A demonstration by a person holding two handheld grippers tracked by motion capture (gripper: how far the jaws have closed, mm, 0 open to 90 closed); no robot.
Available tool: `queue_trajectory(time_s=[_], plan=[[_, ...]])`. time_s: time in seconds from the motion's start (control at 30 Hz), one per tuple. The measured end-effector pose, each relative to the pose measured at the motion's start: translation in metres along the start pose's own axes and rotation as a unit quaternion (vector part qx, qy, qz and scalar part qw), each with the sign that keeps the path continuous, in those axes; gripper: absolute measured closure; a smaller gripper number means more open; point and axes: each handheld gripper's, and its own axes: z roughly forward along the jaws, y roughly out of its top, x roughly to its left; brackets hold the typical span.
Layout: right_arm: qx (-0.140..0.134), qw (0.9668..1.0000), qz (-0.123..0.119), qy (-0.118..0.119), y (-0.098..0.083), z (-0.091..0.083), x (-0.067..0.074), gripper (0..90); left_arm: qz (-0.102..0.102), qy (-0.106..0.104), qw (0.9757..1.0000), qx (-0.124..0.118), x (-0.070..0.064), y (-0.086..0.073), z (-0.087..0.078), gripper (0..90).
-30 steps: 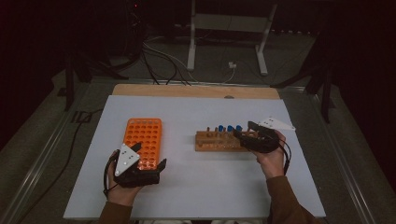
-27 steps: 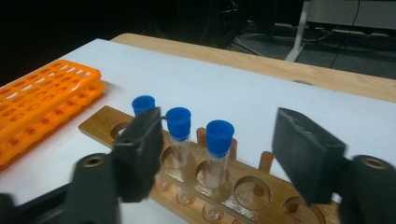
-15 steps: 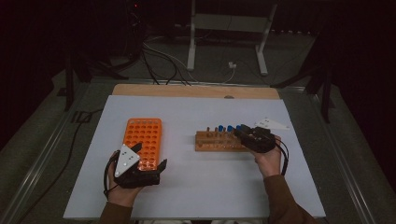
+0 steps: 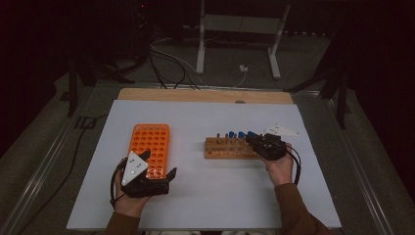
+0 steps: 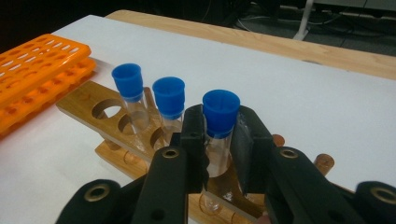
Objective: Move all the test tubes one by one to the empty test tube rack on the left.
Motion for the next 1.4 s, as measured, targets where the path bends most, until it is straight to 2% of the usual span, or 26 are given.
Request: queue_trajectory(time_s=[0.33, 0.6, 0.83, 1.07, 1.4], plan=[[-0.029, 0.9994, -0.011, -0.012, 0.011, -0.016, 0.002, 76.5, 0.0, -0.01, 1.0, 0.002, -0.003, 0.002, 0.003, 2.0], [-0.049, 0.9984, -0.026, -0.014, 0.027, -0.032, 0.005, 76.5, 0.005, -0.023, 0.9997, 0.006, -0.007, 0.006, 0.006, 2.1], [-0.063, 0.9972, -0.039, -0.014, 0.039, -0.048, 0.009, 76.6, 0.005, -0.027, 0.9996, 0.008, -0.009, 0.008, 0.008, 3.7], [-0.07, 0.9963, -0.05, 0.007, 0.044, -0.057, 0.02, 76.6, 0.003, -0.041, 0.9992, 0.005, -0.014, 0.012, 0.012, 4.4], [-0.06, 0.9945, -0.071, 0.048, 0.041, -0.051, 0.051, 76.6, 0.005, -0.053, 0.9986, 0.003, -0.023, 0.018, 0.022, 7.3]])
